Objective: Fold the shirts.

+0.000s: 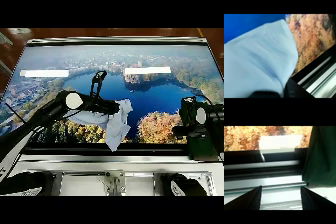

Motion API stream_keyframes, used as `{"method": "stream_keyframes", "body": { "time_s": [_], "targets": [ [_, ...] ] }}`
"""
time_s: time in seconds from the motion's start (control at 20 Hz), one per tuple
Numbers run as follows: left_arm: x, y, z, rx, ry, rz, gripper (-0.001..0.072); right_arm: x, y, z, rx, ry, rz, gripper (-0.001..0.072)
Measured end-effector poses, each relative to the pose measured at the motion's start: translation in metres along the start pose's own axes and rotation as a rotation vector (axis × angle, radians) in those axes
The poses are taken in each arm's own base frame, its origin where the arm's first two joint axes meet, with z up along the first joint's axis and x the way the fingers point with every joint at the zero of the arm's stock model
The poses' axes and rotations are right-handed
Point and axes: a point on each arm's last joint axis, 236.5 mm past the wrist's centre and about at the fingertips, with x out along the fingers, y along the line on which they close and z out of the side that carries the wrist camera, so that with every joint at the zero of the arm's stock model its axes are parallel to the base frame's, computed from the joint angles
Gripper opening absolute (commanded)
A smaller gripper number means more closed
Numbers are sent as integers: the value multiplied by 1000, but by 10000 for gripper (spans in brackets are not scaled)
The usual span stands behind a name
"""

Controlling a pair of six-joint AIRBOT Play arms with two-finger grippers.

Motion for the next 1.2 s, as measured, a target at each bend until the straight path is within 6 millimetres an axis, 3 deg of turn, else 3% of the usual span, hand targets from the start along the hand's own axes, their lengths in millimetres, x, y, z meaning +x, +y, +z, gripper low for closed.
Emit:
{"method": "stream_keyframes", "body": {
  "time_s": [0.05, 0.1, 0.2, 0.3, 0.45, 0.55, 0.65, 0.75, 0.85, 0.95, 1.05, 1.2],
  "targets": [
    [3, -1, 4, -13, -15, -7, 553, 0, -1, 5, 0, -21, -3, 597],
    [2, 0, 10, -13, -31, -11, 665, 0, -1, 9, 0, -37, -4, 596],
    [-5, 4, 27, -13, -58, -13, 674, -1, -1, 16, 0, -68, -5, 597],
    [-24, 15, 49, -25, -78, -7, 672, -1, -2, 20, 0, -87, -7, 597],
    [-76, 51, 76, -59, -79, 36, 658, -1, -1, 23, 0, -99, -6, 597],
    [-117, 91, 76, -83, -51, 120, 658, -1, 2, 25, 2, -105, 9, 596],
    [-158, 142, 61, -126, -11, 251, 669, -1, 13, 26, 5, -111, 53, 596],
    [-192, 191, 33, -216, 28, 362, 671, -1, 29, 28, 1, -118, 120, 596],
    [-205, 228, -9, -337, 93, 421, 671, 2, 49, 33, 8, -131, 202, 596],
    [-199, 252, -53, -446, 157, 431, 671, 8, 74, 42, 29, -141, 303, 596],
    [-180, 265, -82, -534, 168, 409, 671, 15, 102, 50, 61, -126, 417, 597],
    [-145, 277, -107, -631, 135, 371, 670, 28, 137, 58, 110, -66, 562, 596]
  ]
}}
